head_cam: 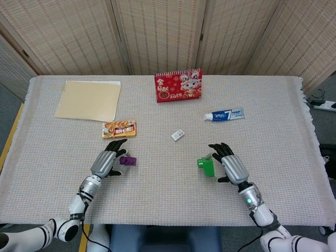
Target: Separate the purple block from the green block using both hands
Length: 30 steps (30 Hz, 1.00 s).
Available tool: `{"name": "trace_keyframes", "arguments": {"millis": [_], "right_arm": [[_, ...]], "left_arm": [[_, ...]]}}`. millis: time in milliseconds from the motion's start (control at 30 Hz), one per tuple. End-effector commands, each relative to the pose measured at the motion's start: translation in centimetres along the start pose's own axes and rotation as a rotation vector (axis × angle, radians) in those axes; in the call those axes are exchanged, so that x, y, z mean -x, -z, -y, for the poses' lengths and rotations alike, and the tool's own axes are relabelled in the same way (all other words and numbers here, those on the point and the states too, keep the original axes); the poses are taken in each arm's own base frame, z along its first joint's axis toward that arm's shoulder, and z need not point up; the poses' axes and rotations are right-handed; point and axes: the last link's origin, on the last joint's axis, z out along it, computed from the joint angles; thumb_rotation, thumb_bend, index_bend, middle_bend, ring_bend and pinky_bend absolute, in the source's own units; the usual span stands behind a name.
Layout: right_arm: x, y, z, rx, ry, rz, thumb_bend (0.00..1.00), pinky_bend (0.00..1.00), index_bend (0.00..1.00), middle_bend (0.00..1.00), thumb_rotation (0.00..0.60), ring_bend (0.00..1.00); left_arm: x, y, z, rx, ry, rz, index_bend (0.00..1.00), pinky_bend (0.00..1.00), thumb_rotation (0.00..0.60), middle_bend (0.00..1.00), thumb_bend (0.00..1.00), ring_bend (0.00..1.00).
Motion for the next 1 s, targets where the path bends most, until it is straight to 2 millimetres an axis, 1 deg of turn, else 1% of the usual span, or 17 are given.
{"name": "trace_keyframes", "arguments": {"millis": [33,67,100,133,167,300,400,500,567,633,667,733,800,867,967,1000], "right_arm": [[-0.4,0.1,0.2,-0.010,-0.012,0.013,0.28,0.00,0.32,0.04,0.600,0.03],[-0.5,0.2,0.1,-0.010,-0.007,0.026,0.28,0.00,0.20,0.02,0.600,0.02],[-0.6,0.3,0.0,-0.008,0.000,0.041,0.27,0.00,0.12,0.01,0.600,0.01],[-0.6,0.3,-0.1,-0.005,0.006,0.057,0.28,0.00,0.04,0.00,0.600,0.00],[-0.7,0.5,-0.2,-0.002,0.012,0.076,0.28,0.00,0.00,0.00,0.600,0.00],[-1.2,1.1,-0.2,-0.031,0.084,0.104,0.28,0.00,0.00,0.00,0.600,0.00],[-2.0,1.5,0.3,-0.052,0.080,0.099,0.28,0.00,0.00,0.00,0.600,0.00],[-3.5,2.0,1.2,-0.079,0.066,0.065,0.28,0.00,0.00,0.00,0.600,0.00],[-4.8,2.5,1.6,-0.093,0.090,0.025,0.28,0.00,0.00,0.00,0.600,0.00],[-6.6,3.3,2.1,-0.102,0.148,-0.037,0.28,0.00,0.00,0.00,0.600,0.00],[-7.5,4.0,2.1,-0.089,0.204,-0.058,0.28,0.00,0.00,0.00,0.600,0.00],[-8.7,5.3,1.9,-0.049,0.298,-0.098,0.28,0.00,0.00,0.00,0.600,0.00],[-9.8,6.8,1.3,0.037,0.420,-0.150,0.28,0.00,0.00,0.00,0.600,0.00],[-10.4,8.2,0.7,0.124,0.493,-0.193,0.28,0.00,0.00,0.00,0.600,0.00],[-10.7,10.6,-0.6,0.262,0.566,-0.246,0.28,0.00,0.00,0.00,0.600,0.00],[-10.6,11.1,-1.1,0.289,0.574,-0.255,0.28,0.00,0.00,0.00,0.600,0.00]], "left_arm": [[-0.1,0.0,-0.4,0.012,-0.012,0.003,0.14,0.00,0.600,0.00,0.53,0.00],[-0.1,0.1,-0.5,0.015,-0.020,0.005,0.07,0.00,0.600,0.00,0.52,0.00],[-0.1,0.1,-0.6,0.015,-0.024,0.007,0.03,0.00,0.600,0.00,0.50,0.00],[0.0,0.2,-0.7,0.015,-0.025,0.012,0.00,0.00,0.600,0.00,0.48,0.00],[0.1,0.3,-0.7,0.015,-0.024,0.018,0.00,0.00,0.600,0.00,0.46,0.00],[0.0,0.6,-1.1,0.028,-0.027,0.021,0.00,0.00,0.600,0.00,0.41,0.00],[-0.3,0.9,-1.7,0.048,-0.042,0.025,0.00,0.00,0.600,0.00,0.38,0.00],[-1.0,1.6,-2.6,0.081,-0.063,0.021,0.00,0.00,0.600,0.00,0.37,0.00],[-1.9,2.3,-3.2,0.116,-0.105,0.010,0.00,0.00,0.600,0.00,0.37,0.00],[-3.1,3.5,-3.7,0.158,-0.150,-0.005,0.00,0.00,0.600,0.00,0.37,0.00],[-3.9,4.3,-3.9,0.173,-0.163,-0.014,0.00,0.00,0.600,0.00,0.37,0.00],[-5.0,5.8,-3.7,0.182,-0.178,-0.023,0.00,0.00,0.600,0.00,0.37,0.00],[-6.4,7.7,-2.8,0.168,-0.222,-0.028,0.00,0.00,0.600,0.00,0.37,0.00],[-7.5,9.6,-1.5,0.139,-0.275,-0.041,0.00,0.00,0.600,0.00,0.37,0.00],[-9.2,13.7,1.7,0.034,-0.376,-0.081,0.00,0.00,0.600,0.00,0.37,0.00],[-9.7,14.8,2.5,-0.004,-0.403,-0.104,0.00,0.00,0.600,0.00,0.37,0.00]]}}
